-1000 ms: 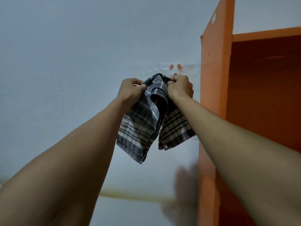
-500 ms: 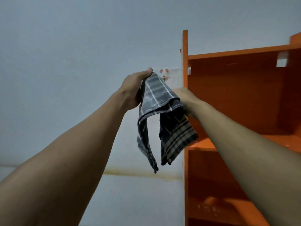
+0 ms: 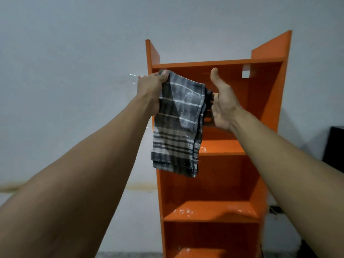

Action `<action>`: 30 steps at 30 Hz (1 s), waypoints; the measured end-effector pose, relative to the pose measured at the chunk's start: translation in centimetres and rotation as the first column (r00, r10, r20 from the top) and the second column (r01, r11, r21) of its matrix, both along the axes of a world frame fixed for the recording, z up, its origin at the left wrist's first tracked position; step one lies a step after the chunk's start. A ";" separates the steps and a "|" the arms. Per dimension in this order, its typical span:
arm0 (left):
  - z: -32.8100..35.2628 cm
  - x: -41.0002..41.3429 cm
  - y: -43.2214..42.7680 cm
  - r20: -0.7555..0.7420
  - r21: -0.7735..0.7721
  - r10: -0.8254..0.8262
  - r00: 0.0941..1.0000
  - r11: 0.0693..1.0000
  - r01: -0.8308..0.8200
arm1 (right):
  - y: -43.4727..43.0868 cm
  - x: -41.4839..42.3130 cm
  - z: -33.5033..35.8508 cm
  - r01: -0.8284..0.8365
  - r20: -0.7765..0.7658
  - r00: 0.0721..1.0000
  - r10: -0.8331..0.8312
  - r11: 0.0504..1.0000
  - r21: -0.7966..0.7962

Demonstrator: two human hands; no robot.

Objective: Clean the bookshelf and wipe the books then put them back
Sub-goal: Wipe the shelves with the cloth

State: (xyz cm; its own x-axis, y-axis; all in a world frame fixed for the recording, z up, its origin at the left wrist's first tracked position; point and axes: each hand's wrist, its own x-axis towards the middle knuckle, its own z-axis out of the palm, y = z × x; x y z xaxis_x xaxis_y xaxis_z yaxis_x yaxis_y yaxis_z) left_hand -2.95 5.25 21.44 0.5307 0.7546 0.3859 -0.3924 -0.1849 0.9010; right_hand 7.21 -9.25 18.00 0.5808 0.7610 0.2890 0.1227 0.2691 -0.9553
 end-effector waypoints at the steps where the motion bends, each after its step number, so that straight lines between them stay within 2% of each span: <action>1: 0.0 1.1 -1.0 -0.009 -0.003 0.010 1.000 1.000 -0.010 | -1.1 0.9 0.1 0.043 0.072 0.997 -0.041 0.999 -0.025; 4: -0.1 4.7 -4.0 -0.017 -0.002 0.017 1.000 1.000 -0.017 | -3.4 4.2 0.7 0.191 0.170 0.969 -0.180 0.980 -0.055; 7: -0.4 7.9 -6.9 -0.020 0.006 0.025 0.999 1.000 -0.025 | -5.3 8.3 1.4 0.251 0.160 0.956 -0.244 0.968 -0.025; 15: -0.8 15.2 -11.0 0.028 0.006 0.118 0.993 0.993 -0.118 | -7.8 16.8 2.1 0.261 0.079 0.962 -0.260 0.965 -0.006; 17: -1.1 16.6 -11.5 0.042 -0.007 0.124 0.991 0.992 -0.124 | -8.2 17.5 1.8 0.237 0.126 0.965 -0.230 0.971 -0.044; 20: -1.2 18.0 -11.5 0.036 -0.070 0.126 0.991 0.990 -0.123 | -8.4 18.0 0.9 0.227 0.243 0.953 -0.179 0.956 -0.188; 22: -1.2 18.3 -10.7 -0.009 -0.118 0.114 0.993 0.986 -0.114 | -7.8 18.2 0.3 0.294 0.233 0.941 -0.247 0.937 -0.191; 24: -1.4 18.4 -9.5 -0.082 -0.103 0.048 0.995 0.993 -0.057 | -6.8 18.1 0.0 0.331 0.120 0.940 -0.318 0.938 -0.104; 26: -2.0 18.3 -8.1 -0.193 0.024 -0.029 0.981 0.999 0.035 | -5.7 18.4 -0.3 0.374 0.041 0.927 -0.373 0.927 -0.009; 28: -2.8 18.1 -6.8 -0.329 0.142 -0.096 0.939 0.978 0.150 | -4.9 18.3 -0.6 0.443 0.054 0.894 -0.444 0.896 0.039; 30: -3.5 17.9 -5.6 -0.413 0.154 -0.149 0.898 0.961 0.230 | -4.1 18.2 -1.0 0.469 0.092 0.877 -0.471 0.882 0.045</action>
